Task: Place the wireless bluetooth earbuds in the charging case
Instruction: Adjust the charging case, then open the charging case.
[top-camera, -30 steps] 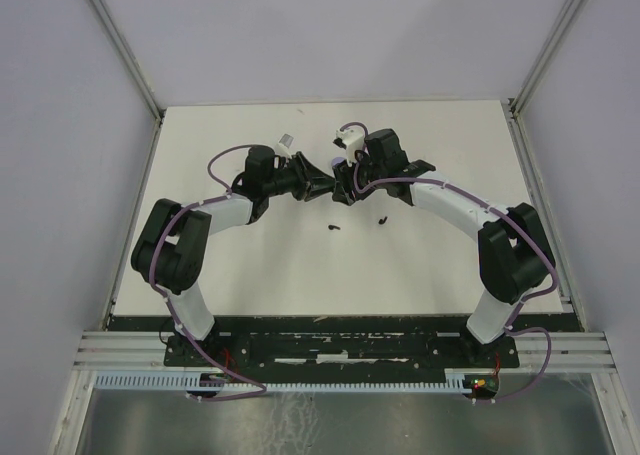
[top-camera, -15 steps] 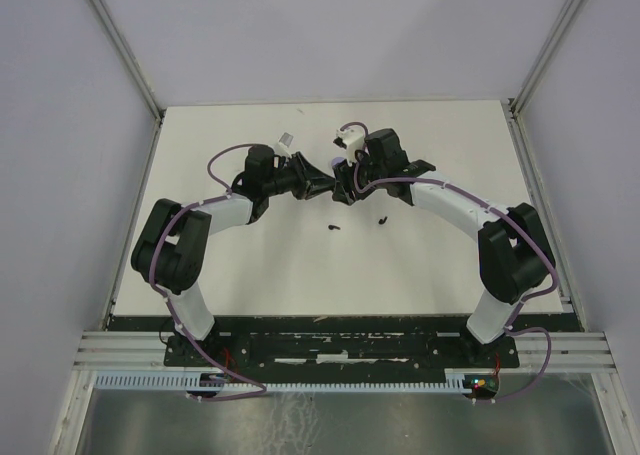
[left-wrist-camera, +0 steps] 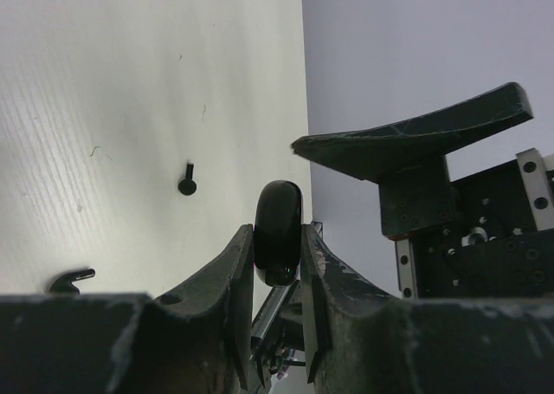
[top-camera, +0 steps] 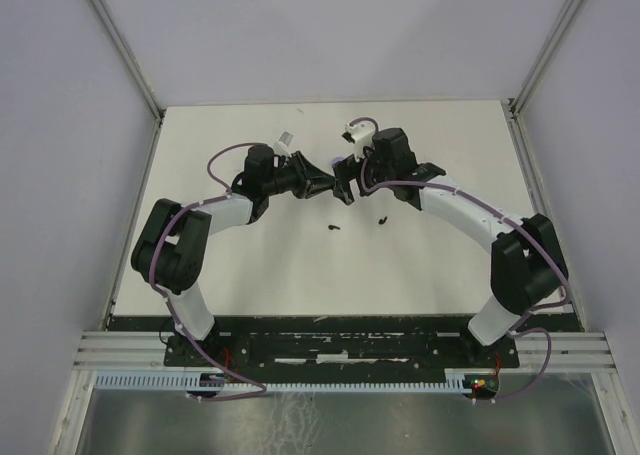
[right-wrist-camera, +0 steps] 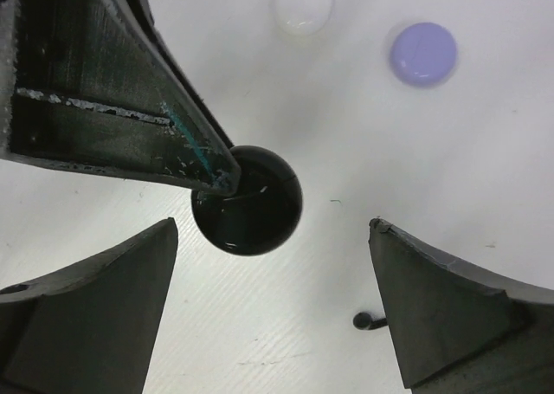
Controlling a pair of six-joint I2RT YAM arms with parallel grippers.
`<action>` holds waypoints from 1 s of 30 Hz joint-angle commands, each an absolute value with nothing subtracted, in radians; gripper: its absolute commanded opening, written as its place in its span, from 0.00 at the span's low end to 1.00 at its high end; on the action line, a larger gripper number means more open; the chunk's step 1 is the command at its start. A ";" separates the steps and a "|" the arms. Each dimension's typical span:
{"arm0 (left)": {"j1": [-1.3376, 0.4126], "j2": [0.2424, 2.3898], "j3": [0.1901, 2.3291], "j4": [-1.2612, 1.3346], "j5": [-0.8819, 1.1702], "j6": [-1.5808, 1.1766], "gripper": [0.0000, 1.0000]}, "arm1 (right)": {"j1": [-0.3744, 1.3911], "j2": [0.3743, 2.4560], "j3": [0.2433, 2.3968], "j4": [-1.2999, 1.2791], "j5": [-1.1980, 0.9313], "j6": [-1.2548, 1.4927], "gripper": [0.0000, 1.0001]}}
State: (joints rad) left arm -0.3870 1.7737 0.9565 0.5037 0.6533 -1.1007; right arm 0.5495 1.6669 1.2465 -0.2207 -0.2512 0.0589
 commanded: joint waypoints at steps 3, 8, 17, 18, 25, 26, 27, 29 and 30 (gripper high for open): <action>-0.385 1.745 0.975 0.557 0.644 -1.123 0.03 | 0.528 1.547 1.245 -0.157 -0.044 0.134 1.00; -0.385 1.743 0.976 0.557 0.650 -1.121 0.03 | 0.523 1.567 1.283 -0.213 0.004 0.153 0.99; -0.385 1.734 0.987 0.556 0.661 -1.123 0.03 | 0.522 1.664 1.314 -0.238 -0.024 0.165 1.00; -0.385 1.735 0.990 0.555 0.661 -1.124 0.03 | 0.523 1.673 1.314 -0.241 -0.028 0.167 1.00; -0.385 1.733 1.005 0.555 0.660 -1.131 0.03 | 0.522 1.689 1.274 -0.223 -0.038 0.186 1.00; -0.384 1.733 1.006 0.555 0.659 -1.131 0.03 | 0.522 1.688 1.268 -0.218 -0.038 0.186 1.00; -0.385 1.735 1.006 0.557 0.660 -1.133 0.03 | 0.522 1.689 1.268 -0.218 -0.033 0.186 1.00; -0.384 1.735 1.005 0.558 0.660 -1.134 0.03 | 0.523 1.687 1.268 -0.219 -0.016 0.187 0.99; -0.383 1.735 1.005 0.558 0.656 -1.134 0.03 | 0.523 1.686 1.268 -0.221 -0.005 0.190 1.00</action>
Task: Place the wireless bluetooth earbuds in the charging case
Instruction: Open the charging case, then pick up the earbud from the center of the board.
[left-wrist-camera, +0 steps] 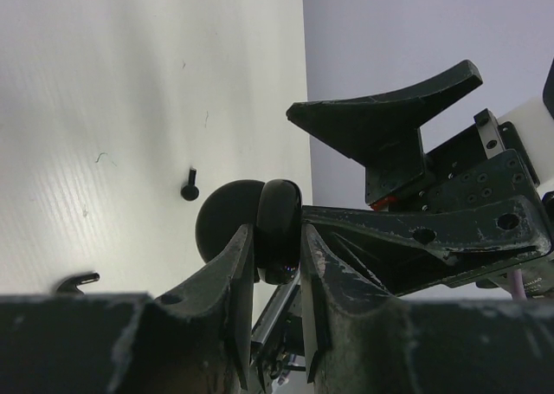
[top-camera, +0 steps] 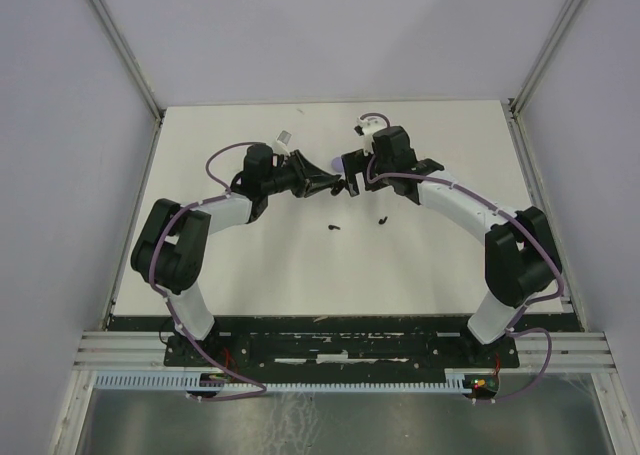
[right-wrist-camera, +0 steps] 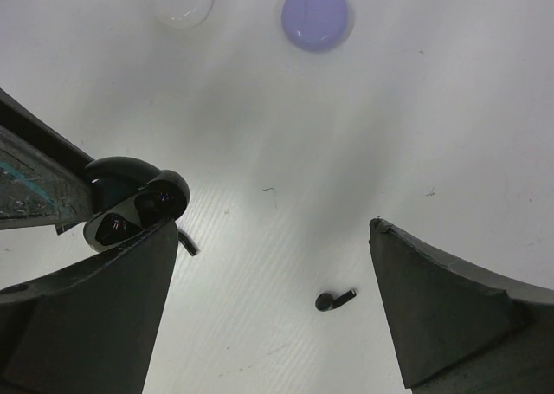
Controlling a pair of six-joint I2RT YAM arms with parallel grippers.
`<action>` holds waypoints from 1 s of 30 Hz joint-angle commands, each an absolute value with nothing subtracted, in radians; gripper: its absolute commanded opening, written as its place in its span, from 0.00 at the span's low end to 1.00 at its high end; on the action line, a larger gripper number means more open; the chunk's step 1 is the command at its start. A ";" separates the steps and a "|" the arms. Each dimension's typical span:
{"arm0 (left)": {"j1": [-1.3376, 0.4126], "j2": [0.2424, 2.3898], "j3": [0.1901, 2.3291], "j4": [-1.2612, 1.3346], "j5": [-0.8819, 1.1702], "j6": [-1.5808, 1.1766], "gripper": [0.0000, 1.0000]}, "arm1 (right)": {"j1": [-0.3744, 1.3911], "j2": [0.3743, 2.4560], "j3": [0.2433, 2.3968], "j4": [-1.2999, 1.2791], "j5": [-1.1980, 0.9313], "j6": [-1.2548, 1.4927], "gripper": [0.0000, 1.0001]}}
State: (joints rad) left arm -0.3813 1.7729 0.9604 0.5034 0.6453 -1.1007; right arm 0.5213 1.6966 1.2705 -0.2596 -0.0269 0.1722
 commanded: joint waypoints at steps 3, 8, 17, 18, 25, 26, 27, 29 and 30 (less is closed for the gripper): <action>-0.375 1.729 0.998 0.572 0.642 -1.144 0.03 | 0.522 1.691 1.269 -0.238 0.031 0.200 1.00; -0.332 1.700 0.942 0.646 0.583 -1.198 0.03 | 0.521 1.694 1.252 -0.256 0.052 0.205 1.00; -0.222 1.608 0.785 0.759 0.519 -1.265 0.03 | 0.573 1.742 1.259 -0.336 -0.067 0.131 0.90; -0.213 1.594 0.770 0.759 0.515 -1.265 0.03 | 0.588 1.753 1.268 -0.348 -0.076 0.119 0.88; -0.155 1.526 0.694 0.756 0.505 -1.274 0.03 | 0.681 1.848 1.335 -0.407 -0.093 0.073 0.75; -0.147 1.520 0.686 0.753 0.503 -1.273 0.03 | 0.690 1.855 1.340 -0.408 -0.093 0.072 0.74; -0.142 1.514 0.679 0.751 0.501 -1.274 0.03 | 0.697 1.861 1.345 -0.408 -0.093 0.069 0.73; -0.138 1.508 0.667 0.748 0.501 -1.270 0.03 | 0.709 1.871 1.354 -0.409 -0.086 0.065 0.72; -0.136 1.507 0.663 0.748 0.504 -1.272 0.03 | 0.714 1.879 1.359 -0.411 -0.082 0.062 0.72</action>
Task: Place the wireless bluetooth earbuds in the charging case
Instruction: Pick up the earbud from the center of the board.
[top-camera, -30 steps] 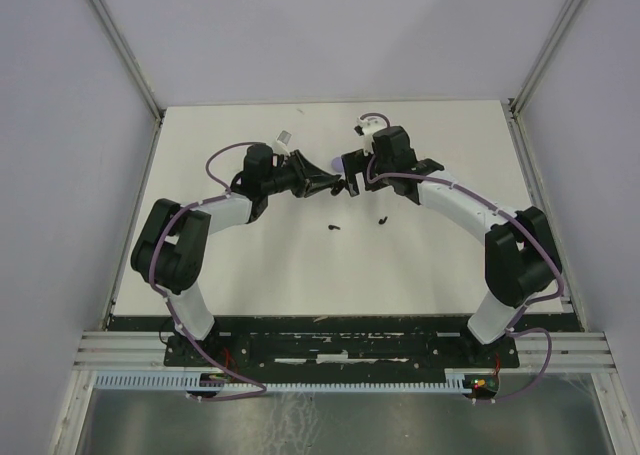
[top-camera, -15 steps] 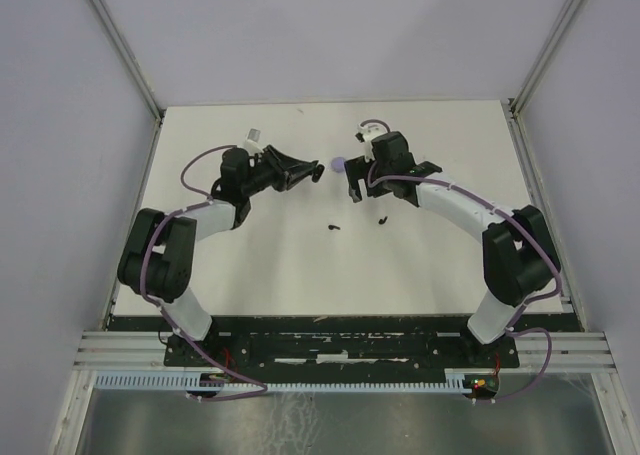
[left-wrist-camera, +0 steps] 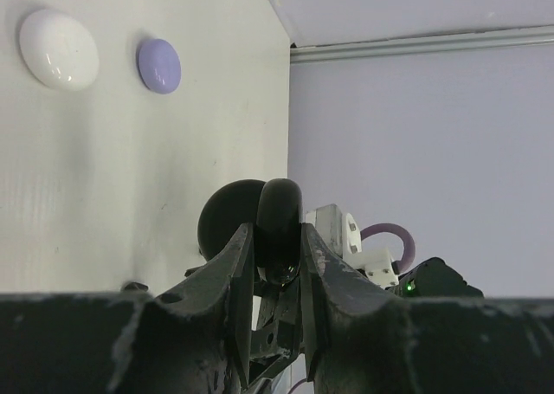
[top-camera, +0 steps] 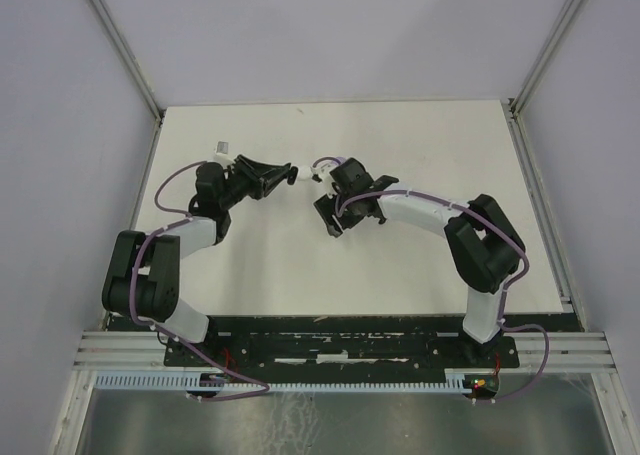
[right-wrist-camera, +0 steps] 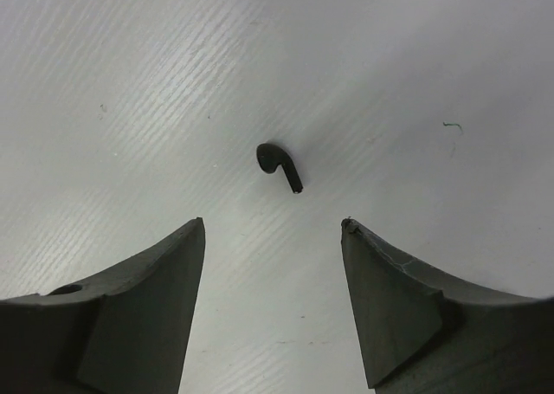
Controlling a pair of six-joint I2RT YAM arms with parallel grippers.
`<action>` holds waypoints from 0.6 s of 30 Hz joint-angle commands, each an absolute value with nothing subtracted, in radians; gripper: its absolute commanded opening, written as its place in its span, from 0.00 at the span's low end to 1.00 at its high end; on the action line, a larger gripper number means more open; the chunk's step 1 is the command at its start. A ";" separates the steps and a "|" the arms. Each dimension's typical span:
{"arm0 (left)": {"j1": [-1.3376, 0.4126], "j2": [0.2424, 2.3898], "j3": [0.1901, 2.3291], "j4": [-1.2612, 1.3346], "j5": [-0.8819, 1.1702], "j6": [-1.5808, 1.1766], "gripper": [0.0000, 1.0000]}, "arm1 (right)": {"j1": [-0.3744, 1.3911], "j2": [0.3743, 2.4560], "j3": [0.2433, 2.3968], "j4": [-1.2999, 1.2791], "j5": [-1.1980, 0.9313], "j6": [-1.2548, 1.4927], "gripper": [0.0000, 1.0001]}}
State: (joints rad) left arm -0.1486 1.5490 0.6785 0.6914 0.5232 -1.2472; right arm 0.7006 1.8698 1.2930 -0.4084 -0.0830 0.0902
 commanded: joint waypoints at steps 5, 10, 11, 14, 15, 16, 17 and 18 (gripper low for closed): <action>-0.134 1.508 0.644 0.762 0.511 -1.276 0.03 | 0.725 1.921 1.392 -0.426 -0.075 0.047 0.66; -0.131 1.508 0.641 0.764 0.519 -1.276 0.03 | 0.731 1.950 1.414 -0.430 -0.071 0.040 0.61; -0.130 1.509 0.640 0.765 0.520 -1.276 0.03 | 0.732 1.954 1.419 -0.432 -0.073 0.040 0.61; -0.128 1.509 0.640 0.764 0.525 -1.276 0.03 | 0.733 1.964 1.428 -0.440 -0.075 0.039 0.60; -0.127 1.510 0.640 0.764 0.526 -1.276 0.03 | 0.734 1.966 1.430 -0.442 -0.077 0.040 0.60; -0.125 1.511 0.640 0.764 0.527 -1.276 0.03 | 0.733 1.968 1.431 -0.443 -0.079 0.041 0.60; -0.124 1.512 0.641 0.764 0.528 -1.276 0.03 | 0.734 1.970 1.436 -0.448 -0.081 0.043 0.60; -0.123 1.513 0.641 0.764 0.530 -1.276 0.03 | 0.734 1.974 1.438 -0.452 -0.082 0.045 0.60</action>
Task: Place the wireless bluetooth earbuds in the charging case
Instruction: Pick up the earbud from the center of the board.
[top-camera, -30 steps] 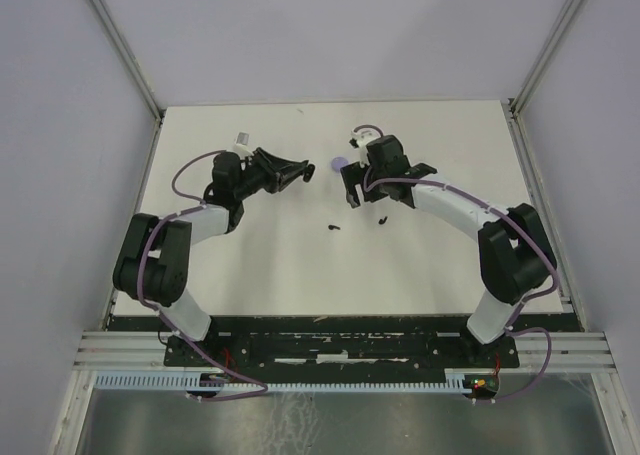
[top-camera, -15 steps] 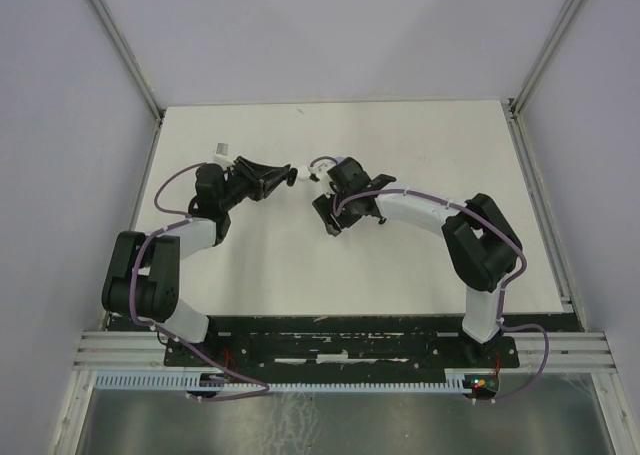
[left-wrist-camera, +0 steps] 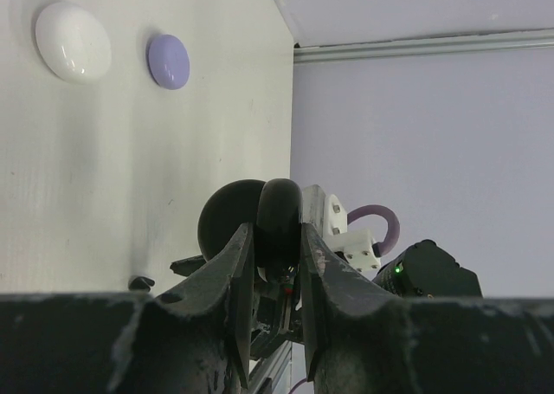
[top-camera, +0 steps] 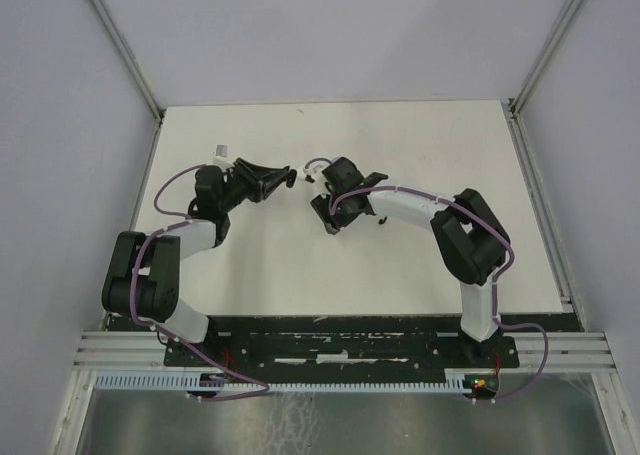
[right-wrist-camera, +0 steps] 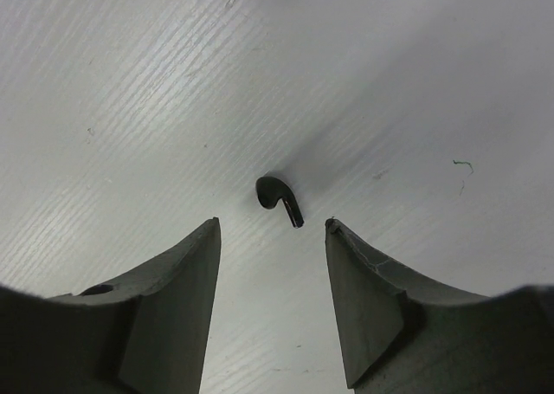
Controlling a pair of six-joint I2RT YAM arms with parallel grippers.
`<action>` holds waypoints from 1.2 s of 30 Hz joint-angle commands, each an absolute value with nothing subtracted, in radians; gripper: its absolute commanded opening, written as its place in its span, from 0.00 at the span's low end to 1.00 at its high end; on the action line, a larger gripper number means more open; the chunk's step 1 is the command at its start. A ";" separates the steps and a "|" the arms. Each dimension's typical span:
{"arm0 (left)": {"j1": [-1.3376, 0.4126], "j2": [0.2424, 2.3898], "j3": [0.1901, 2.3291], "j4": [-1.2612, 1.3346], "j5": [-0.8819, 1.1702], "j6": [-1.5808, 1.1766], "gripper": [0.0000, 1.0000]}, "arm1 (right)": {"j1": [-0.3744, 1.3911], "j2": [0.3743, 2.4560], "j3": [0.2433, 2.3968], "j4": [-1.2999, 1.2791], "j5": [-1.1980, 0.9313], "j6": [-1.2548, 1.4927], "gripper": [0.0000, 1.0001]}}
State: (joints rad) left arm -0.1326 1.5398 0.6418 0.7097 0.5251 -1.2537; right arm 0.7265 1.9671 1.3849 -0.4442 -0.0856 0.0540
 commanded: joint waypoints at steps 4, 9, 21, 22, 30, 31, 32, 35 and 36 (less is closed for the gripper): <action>-0.121 1.517 0.639 0.768 0.532 -1.276 0.03 | 0.735 1.987 1.445 -0.460 -0.089 0.053 0.59; -0.119 1.516 0.634 0.769 0.532 -1.276 0.03 | 0.736 1.999 1.440 -0.460 -0.094 0.062 0.60; -0.114 1.506 0.621 0.769 0.531 -1.275 0.03 | 0.735 2.016 1.423 -0.448 -0.139 0.088 0.60; -0.113 1.506 0.621 0.769 0.532 -1.276 0.03 | 0.736 2.017 1.423 -0.448 -0.144 0.093 0.60; -0.110 1.507 0.620 0.770 0.532 -1.276 0.03 | 0.741 2.007 1.404 -0.437 -0.178 0.113 0.59; -0.112 1.507 0.619 0.771 0.532 -1.275 0.03 | 0.743 2.005 1.404 -0.437 -0.181 0.115 0.59; -0.111 1.507 0.618 0.771 0.532 -1.276 0.03 | 0.746 2.003 1.404 -0.438 -0.183 0.117 0.59; -0.109 1.507 0.618 0.771 0.532 -1.275 0.03 | 0.755 1.999 1.401 -0.437 -0.192 0.118 0.58; -0.110 1.506 0.619 0.770 0.532 -1.276 0.03 | 0.757 1.999 1.399 -0.436 -0.193 0.118 0.58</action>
State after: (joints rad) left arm -0.1169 1.5398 0.6189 0.7132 0.5259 -1.2541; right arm 0.7399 2.0132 1.4029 -0.4641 -0.1654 0.1074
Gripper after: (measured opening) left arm 0.306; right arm 0.587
